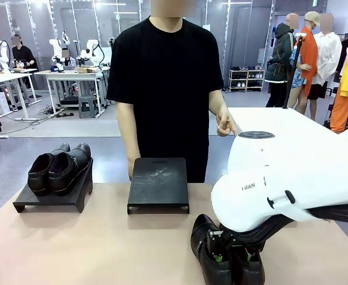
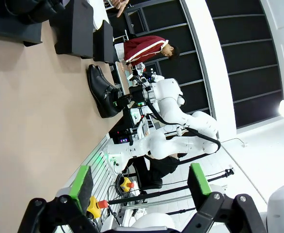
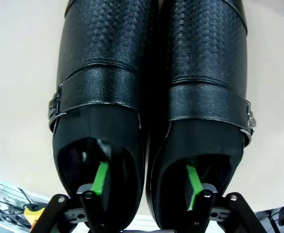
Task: Place the shoes on the stand as instructed by the person.
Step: Pick up another pair of Shoes and place it on the Shoes Stand indicated by the person.
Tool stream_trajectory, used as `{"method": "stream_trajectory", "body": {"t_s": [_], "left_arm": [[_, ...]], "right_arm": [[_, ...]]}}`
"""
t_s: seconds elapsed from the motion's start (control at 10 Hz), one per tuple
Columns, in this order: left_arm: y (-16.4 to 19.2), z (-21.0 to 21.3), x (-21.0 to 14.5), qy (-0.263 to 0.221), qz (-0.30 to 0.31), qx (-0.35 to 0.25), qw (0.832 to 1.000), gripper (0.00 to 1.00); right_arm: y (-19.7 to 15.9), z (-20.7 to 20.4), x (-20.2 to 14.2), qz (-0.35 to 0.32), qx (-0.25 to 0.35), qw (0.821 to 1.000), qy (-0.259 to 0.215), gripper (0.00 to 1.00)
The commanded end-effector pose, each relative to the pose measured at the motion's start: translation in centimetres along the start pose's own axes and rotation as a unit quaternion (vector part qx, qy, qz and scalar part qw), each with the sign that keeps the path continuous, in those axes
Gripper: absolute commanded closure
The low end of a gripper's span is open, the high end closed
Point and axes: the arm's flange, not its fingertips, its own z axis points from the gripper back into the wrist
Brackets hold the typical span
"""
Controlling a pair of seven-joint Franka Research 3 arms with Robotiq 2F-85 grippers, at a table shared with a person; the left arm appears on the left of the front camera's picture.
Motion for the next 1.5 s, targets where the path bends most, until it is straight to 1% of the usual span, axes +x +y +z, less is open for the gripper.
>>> {"method": "stream_trajectory", "body": {"t_s": [0.0,0.2,0.3,0.4,0.7,0.8,0.9,1.0,1.1,1.2,1.4], "left_arm": [[-0.1,-0.2,-0.3,0.001,0.000,0.010,1.000,0.00],[-0.1,-0.2,-0.3,0.001,0.000,0.010,1.000,0.00],[-0.1,-0.2,-0.3,0.001,0.000,0.010,1.000,0.00],[-0.1,-0.2,-0.3,0.001,0.000,0.010,1.000,0.00],[-0.1,-0.2,-0.3,0.001,0.000,0.010,1.000,0.00],[-0.1,-0.2,-0.3,0.001,0.000,0.010,1.000,0.00],[-0.1,-0.2,-0.3,0.001,0.000,0.010,1.000,0.00],[-0.1,-0.2,-0.3,0.001,0.000,0.010,1.000,0.00],[-0.1,-0.2,-0.3,0.001,0.000,0.010,1.000,0.00],[-0.1,-0.2,-0.3,0.001,0.000,0.010,1.000,0.00],[-0.1,-0.2,-0.3,0.001,0.000,0.010,1.000,0.00]], "right_arm": [[1.0,-0.7,0.3,-0.001,-0.017,1.000,-0.009,1.00],[1.4,-1.7,0.4,0.000,-0.018,1.000,-0.004,1.00],[1.4,-1.8,0.4,0.000,-0.019,1.000,-0.003,0.97],[1.4,-1.8,0.4,0.001,-0.019,1.000,-0.002,1.00],[1.2,-0.8,0.2,0.005,-0.022,1.000,0.005,1.00],[1.0,0.1,0.2,0.007,-0.022,1.000,-0.004,1.00],[0.4,2.5,0.1,0.007,-0.014,1.000,-0.024,1.00],[-0.5,5.2,-0.1,0.011,-0.024,0.999,-0.026,1.00],[-1.6,8.1,-0.5,0.022,-0.021,0.999,-0.044,1.00],[-2.9,10.8,-0.8,0.024,-0.018,0.998,-0.061,1.00],[-6.2,15.7,-1.8,0.034,-0.034,0.994,-0.097,1.00]]}}
